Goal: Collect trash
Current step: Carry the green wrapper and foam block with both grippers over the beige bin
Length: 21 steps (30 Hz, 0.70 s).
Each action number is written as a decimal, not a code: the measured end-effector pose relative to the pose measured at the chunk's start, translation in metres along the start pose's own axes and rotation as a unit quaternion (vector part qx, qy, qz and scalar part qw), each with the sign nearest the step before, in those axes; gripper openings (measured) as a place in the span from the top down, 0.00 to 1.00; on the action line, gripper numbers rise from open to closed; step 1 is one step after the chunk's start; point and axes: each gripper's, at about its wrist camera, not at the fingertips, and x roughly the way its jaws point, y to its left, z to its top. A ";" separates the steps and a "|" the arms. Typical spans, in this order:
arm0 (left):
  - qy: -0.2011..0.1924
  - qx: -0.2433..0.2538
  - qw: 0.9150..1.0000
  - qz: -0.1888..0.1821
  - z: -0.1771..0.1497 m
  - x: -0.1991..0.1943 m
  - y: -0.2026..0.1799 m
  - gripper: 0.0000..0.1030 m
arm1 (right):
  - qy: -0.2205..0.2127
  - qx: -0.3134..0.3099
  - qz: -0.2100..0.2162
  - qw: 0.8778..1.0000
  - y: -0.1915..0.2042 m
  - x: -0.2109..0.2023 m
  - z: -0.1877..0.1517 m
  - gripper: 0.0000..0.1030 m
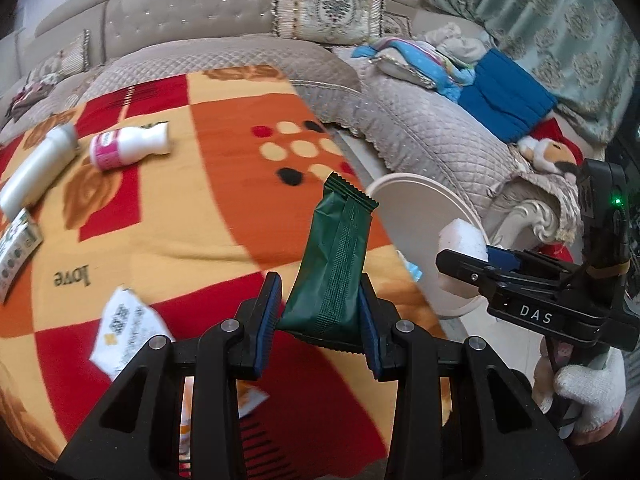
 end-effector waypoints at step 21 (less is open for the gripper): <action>0.025 0.057 0.998 -0.029 0.015 0.048 -0.087 0.66 | 0.000 0.064 -0.042 0.997 -0.083 -0.019 -0.017 0.51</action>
